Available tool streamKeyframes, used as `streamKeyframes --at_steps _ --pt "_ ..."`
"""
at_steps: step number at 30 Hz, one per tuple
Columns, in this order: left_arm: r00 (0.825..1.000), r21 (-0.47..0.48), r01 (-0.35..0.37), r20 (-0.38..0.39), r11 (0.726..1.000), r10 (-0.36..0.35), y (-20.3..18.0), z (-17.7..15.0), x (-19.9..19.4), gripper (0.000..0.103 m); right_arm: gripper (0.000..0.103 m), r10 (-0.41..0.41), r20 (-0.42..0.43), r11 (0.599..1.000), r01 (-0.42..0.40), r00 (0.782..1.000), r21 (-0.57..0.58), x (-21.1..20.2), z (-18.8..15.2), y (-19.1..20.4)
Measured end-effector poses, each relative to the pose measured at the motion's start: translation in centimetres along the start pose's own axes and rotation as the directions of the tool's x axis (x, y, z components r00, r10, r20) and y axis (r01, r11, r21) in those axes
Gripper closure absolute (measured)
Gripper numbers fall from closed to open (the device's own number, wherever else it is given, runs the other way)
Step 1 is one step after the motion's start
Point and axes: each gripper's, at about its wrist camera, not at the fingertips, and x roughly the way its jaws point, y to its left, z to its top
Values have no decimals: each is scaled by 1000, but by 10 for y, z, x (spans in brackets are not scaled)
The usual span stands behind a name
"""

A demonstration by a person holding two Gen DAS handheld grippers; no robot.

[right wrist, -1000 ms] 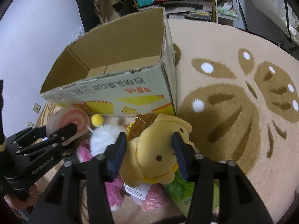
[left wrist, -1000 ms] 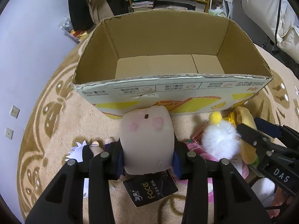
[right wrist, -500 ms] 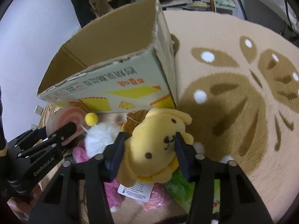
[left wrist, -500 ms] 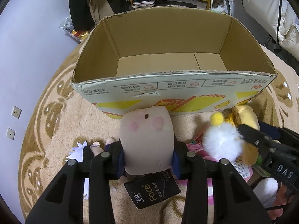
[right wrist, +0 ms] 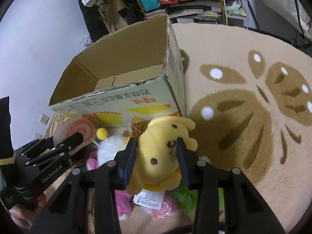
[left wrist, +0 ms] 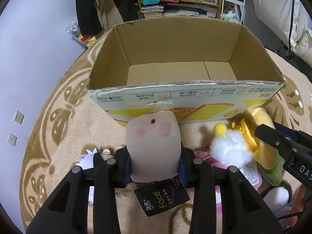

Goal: Organize soft objects
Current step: 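Lift pink plush with left tool while right tool carries yellow plush over box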

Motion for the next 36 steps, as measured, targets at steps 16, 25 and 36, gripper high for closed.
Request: streamKeyframes --at_steps 16,25,36 --pt "991 60 -76 118 995 69 -4 -9 -42 69 60 15 96 1000 -13 995 -25 -51 -10 13" --pt "968 34 -111 232 993 100 4 -8 -81 70 60 52 211 996 -34 976 -88 -96 -11 34" --pt "932 -16 -128 340 992 125 11 10 -105 70 60 43 316 991 -1 948 -132 -111 3 50"
